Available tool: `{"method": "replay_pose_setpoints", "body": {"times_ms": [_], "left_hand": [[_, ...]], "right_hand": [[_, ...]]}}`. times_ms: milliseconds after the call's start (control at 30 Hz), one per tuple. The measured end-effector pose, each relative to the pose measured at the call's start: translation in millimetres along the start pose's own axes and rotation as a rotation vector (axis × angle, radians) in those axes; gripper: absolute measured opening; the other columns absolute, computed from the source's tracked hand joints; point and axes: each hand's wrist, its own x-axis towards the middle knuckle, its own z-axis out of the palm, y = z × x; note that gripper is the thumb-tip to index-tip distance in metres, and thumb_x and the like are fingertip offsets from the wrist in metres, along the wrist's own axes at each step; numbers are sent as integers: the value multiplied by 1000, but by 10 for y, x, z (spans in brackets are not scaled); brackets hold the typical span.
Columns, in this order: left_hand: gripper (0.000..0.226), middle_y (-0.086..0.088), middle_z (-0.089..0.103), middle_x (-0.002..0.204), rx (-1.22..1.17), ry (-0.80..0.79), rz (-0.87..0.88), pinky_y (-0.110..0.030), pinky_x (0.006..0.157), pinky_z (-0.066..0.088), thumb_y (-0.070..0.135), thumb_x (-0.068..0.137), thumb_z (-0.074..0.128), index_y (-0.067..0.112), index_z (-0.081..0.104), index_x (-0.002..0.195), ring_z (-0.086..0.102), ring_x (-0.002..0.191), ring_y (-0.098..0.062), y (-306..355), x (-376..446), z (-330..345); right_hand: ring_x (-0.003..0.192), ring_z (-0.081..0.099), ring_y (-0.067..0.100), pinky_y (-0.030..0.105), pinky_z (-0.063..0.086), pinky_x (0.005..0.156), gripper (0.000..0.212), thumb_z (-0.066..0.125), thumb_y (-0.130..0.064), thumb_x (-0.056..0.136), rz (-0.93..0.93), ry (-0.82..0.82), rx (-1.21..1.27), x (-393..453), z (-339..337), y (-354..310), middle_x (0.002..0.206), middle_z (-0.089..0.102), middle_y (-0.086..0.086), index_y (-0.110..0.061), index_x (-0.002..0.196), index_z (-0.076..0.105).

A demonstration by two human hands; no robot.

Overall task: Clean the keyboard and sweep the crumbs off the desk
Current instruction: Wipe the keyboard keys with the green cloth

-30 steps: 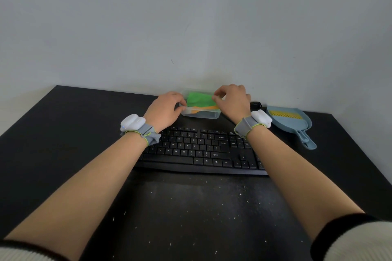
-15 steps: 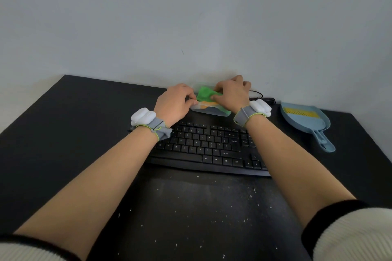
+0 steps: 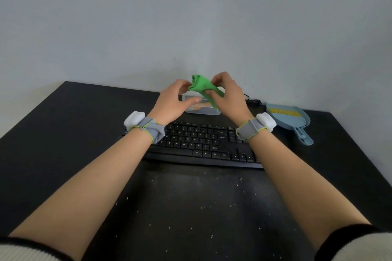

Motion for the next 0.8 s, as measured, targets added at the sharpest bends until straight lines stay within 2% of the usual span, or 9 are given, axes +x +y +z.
{"method": "replay_pose_setpoints", "body": {"times_ms": [100, 200, 300, 367, 467, 533, 600, 667, 800], "left_hand": [[38, 9, 69, 110, -121, 13, 23, -18, 92, 48, 33, 86, 75, 17, 63, 118, 65, 102, 0, 140, -160, -38], [29, 8, 73, 103, -169, 25, 42, -17, 89, 51, 33, 88, 73, 14, 69, 110, 68, 95, 0, 235, -316, -85], [26, 3, 74, 103, -180, 27, 87, -15, 88, 50, 27, 90, 71, 10, 70, 110, 69, 95, -2, 285, -446, -144], [22, 1, 74, 105, -190, 18, 111, -15, 89, 49, 20, 93, 68, 8, 70, 111, 69, 95, -3, 291, -526, -209], [19, 2, 72, 109, -175, -19, 150, -20, 95, 47, 12, 97, 61, 13, 68, 114, 66, 101, -4, 267, -586, -303], [22, 6, 70, 111, -172, -27, 160, -20, 98, 45, 9, 98, 57, 17, 65, 117, 64, 105, -2, 278, -656, -380], [23, 9, 70, 111, -194, -20, 152, -18, 98, 46, 9, 98, 57, 19, 63, 117, 63, 106, 1, 288, -714, -446], [21, 5, 72, 107, -203, -7, 134, -20, 95, 48, 13, 97, 60, 18, 64, 117, 67, 103, -4, 266, -775, -506], [20, 0, 76, 89, -189, 91, 73, -30, 89, 52, 26, 91, 71, 17, 69, 108, 71, 89, -14, 207, -885, -611]], "right_hand": [[101, 60, 8, 17, 42, 82, 25, 71, -21, 88, 63, -38, 101, -209, -49, -115, 101, 62, -9, -15, 105, 54], [100, 62, 10, 28, 50, 87, 25, 72, -22, 87, 98, -98, 133, -354, -83, -207, 96, 62, -10, -16, 102, 53], [85, 63, 17, 38, 53, 81, 27, 75, -19, 84, 122, -168, 215, -471, -112, -282, 93, 67, 5, -18, 96, 52], [84, 65, 21, 41, 52, 78, 31, 76, -14, 85, 202, -238, 381, -561, -135, -374, 99, 71, 14, -15, 103, 51], [100, 71, 27, 42, 58, 85, 41, 71, -13, 91, 379, -363, 720, -655, -166, -519, 116, 72, 13, -8, 126, 51], [98, 71, 26, 38, 59, 83, 38, 64, -13, 95, 418, -436, 844, -710, -174, -606, 114, 71, 11, -4, 130, 55], [97, 70, 23, 37, 58, 85, 32, 61, -13, 96, 428, -506, 870, -734, -166, -657, 110, 72, 9, -2, 126, 61], [102, 70, 22, 38, 57, 90, 31, 61, -14, 96, 431, -541, 864, -747, -119, -706, 112, 73, 9, -1, 124, 63], [106, 70, 24, 40, 57, 94, 34, 67, -12, 93, 434, -496, 829, -741, 44, -821, 116, 72, 11, 0, 125, 62]]}}
